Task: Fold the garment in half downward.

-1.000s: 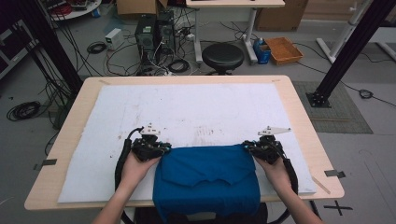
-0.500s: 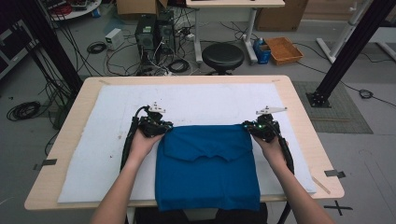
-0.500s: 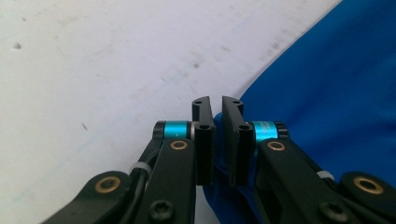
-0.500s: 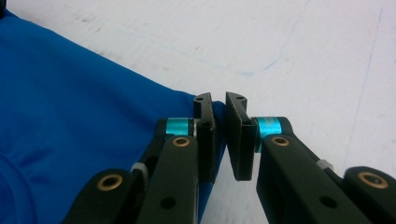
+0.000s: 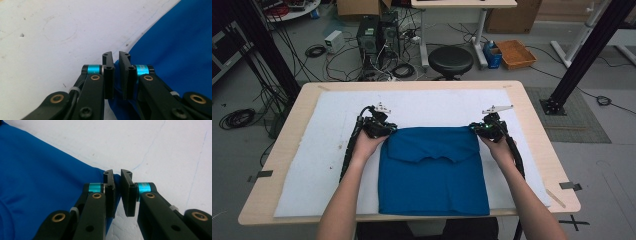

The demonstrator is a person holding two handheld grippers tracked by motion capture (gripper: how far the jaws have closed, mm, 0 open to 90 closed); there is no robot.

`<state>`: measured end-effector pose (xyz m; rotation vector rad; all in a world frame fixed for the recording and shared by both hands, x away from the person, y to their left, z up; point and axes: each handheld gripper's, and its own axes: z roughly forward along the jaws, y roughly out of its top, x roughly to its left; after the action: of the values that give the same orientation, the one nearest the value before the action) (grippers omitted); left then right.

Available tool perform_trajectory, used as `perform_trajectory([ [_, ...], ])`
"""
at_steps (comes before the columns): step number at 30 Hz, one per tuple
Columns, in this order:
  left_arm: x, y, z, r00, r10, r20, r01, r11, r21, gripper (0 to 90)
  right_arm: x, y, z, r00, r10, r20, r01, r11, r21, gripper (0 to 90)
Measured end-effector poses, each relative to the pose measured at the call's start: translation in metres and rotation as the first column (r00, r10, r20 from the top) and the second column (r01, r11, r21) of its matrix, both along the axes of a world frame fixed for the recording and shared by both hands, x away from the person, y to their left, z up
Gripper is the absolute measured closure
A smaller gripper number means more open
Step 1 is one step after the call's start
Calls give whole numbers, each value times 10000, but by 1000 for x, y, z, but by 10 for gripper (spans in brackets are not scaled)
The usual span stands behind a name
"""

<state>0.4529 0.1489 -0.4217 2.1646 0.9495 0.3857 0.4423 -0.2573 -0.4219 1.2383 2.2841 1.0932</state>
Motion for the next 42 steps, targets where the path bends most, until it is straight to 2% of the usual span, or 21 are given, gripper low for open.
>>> perform_trajectory([
  [1,0,0,1,10000,67,41,-67,10000,-3,804,0,1,-1,10000,-27,-68,27,10000,-55,821],
  [4,-3,4,5,9979,630,147,-628,9979,-147,658,-1,1,-1,9999,-138,41,138,9998,-138,771],
  [7,-12,11,13,9953,922,286,-914,9954,-279,590,-7,0,5,9991,-266,320,271,9995,-140,728],
  [9,-25,14,17,9932,1076,434,-1057,9934,-445,590,-15,-2,9,9978,-372,551,382,9991,-165,686],
  [13,-57,17,16,9911,1332,-53,-1333,9896,-537,591,-38,-6,16,9964,-512,679,516,9987,-36,666],
  [14,-57,17,16,9911,1332,-53,-1333,9896,-537,591,-38,-6,16,9964,-512,679,516,9987,-36,666],
  [15,-72,17,10,9892,1366,-538,-1414,9849,-1001,591,-44,-8,16,9965,-521,647,522,9986,9,657],
  [16,-78,16,7,9876,1378,-758,-1458,9828,-1136,592,-60,-10,14,9964,-591,616,579,9981,209,657],
  [18,-85,14,2,9831,1483,-1069,-1603,9805,-1141,597,-72,-12,11,9962,-614,610,599,9979,261,657],
  [20,-87,11,-2,9777,1690,-1244,-1835,9761,-1161,621,-80,-12,8,9960,-695,559,684,9974,216,657],
  [24,-82,8,-9,9648,2049,-1648,-2231,9695,-1011,664,-84,-13,1,9964,-778,338,770,9968,237,657],
  [27,-81,7,-10,9623,2006,-1837,-2222,9693,-1052,706,-84,-14,-2,9964,-808,262,799,9963,317,651],
  [30,-82,7,-10,9617,1973,-1905,-2225,9673,-1217,746,-83,-15,-4,9964,-817,236,810,9963,291,650],
  [35,-83,6,-9,9666,1811,-1815,-2055,9705,-1258,808,-84,-14,-8,9971,-736,174,732,9970,259,654],
  [42,-85,4,-10,9667,1815,-1805,-2049,9713,-1209,816,-85,-16,-8,9957,-929,36,927,9950,365,654],
])
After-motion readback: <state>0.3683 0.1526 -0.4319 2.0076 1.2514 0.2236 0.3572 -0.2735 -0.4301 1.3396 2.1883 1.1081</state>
